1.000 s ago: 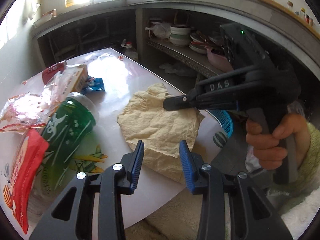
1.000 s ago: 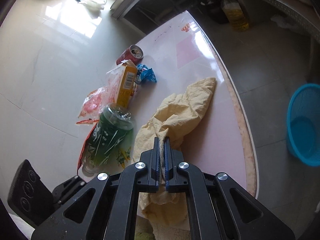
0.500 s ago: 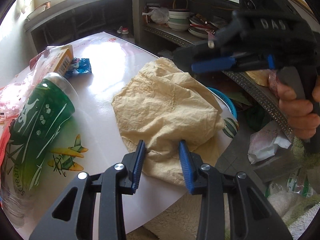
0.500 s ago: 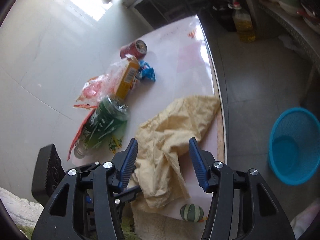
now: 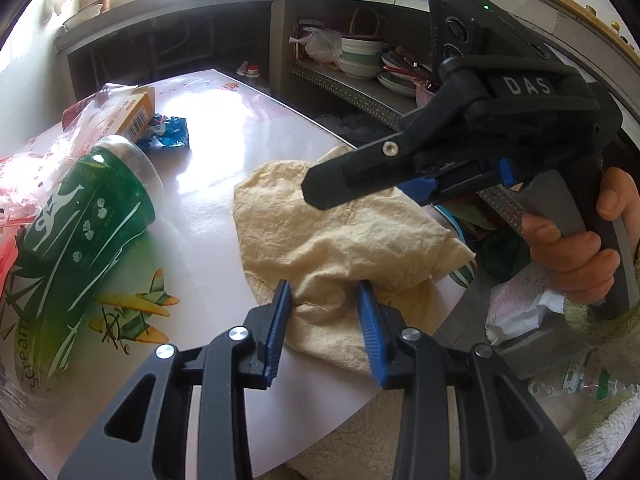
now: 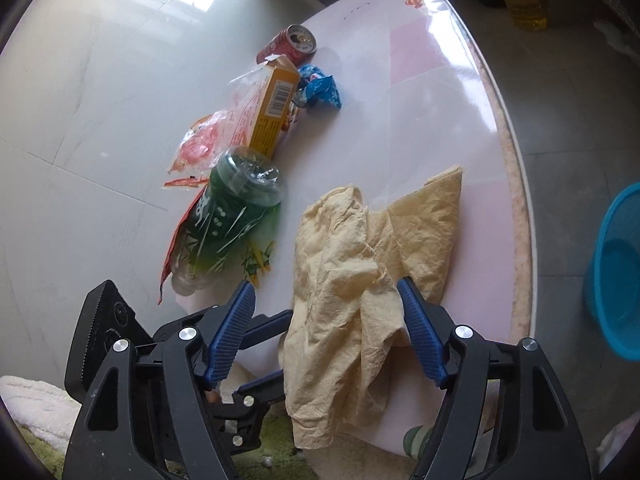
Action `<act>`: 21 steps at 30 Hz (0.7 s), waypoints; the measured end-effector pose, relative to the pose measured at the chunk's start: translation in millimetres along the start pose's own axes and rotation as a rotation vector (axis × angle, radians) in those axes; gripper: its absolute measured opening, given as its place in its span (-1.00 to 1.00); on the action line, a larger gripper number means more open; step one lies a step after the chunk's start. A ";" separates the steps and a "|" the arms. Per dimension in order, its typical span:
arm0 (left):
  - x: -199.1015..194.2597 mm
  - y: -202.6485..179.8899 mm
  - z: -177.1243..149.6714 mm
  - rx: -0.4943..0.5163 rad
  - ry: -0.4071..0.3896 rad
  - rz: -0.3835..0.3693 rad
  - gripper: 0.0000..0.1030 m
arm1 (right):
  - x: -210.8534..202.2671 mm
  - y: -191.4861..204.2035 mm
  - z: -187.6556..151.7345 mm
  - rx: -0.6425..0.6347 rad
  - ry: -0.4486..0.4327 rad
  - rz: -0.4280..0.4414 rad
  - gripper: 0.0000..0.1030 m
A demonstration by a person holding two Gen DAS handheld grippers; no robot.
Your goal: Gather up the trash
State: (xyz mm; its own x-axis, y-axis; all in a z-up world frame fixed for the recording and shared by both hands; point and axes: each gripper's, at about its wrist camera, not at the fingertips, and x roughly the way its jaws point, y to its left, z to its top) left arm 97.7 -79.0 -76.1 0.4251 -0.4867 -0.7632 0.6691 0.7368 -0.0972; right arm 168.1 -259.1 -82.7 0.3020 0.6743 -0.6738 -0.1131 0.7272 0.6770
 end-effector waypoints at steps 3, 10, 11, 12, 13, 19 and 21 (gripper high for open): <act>2.4 -3.3 1.3 0.017 -0.023 0.010 -0.34 | 3.1 6.4 -2.7 -0.019 0.026 -0.002 0.36; 8.3 -12.0 8.3 0.034 -0.046 -0.011 -0.30 | 11.2 6.8 -0.8 0.004 0.056 -0.022 -0.16; 9.3 -13.8 8.8 0.037 -0.049 -0.013 -0.29 | 12.5 5.4 -1.0 0.009 0.060 -0.023 -0.30; 10.5 -14.5 9.6 0.041 -0.052 -0.013 -0.28 | 13.4 3.8 -0.7 0.017 0.062 -0.024 -0.42; 10.9 -15.4 9.8 0.044 -0.053 -0.012 -0.27 | 14.4 2.1 -0.6 0.027 0.063 -0.027 -0.48; 6.1 -11.2 8.1 0.032 -0.048 -0.016 -0.15 | 13.8 -10.4 -2.1 0.076 0.050 -0.038 -0.88; -2.1 -8.3 9.3 0.026 -0.048 -0.016 -0.10 | 11.5 -12.2 -3.6 0.078 0.034 -0.045 -0.90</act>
State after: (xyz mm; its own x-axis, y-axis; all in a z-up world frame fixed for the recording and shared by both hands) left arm 96.9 -88.5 -67.7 0.4424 -0.5211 -0.7299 0.6914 0.7165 -0.0924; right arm 169.5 -259.8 -99.7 0.2729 0.6458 -0.7131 -0.0252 0.7458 0.6657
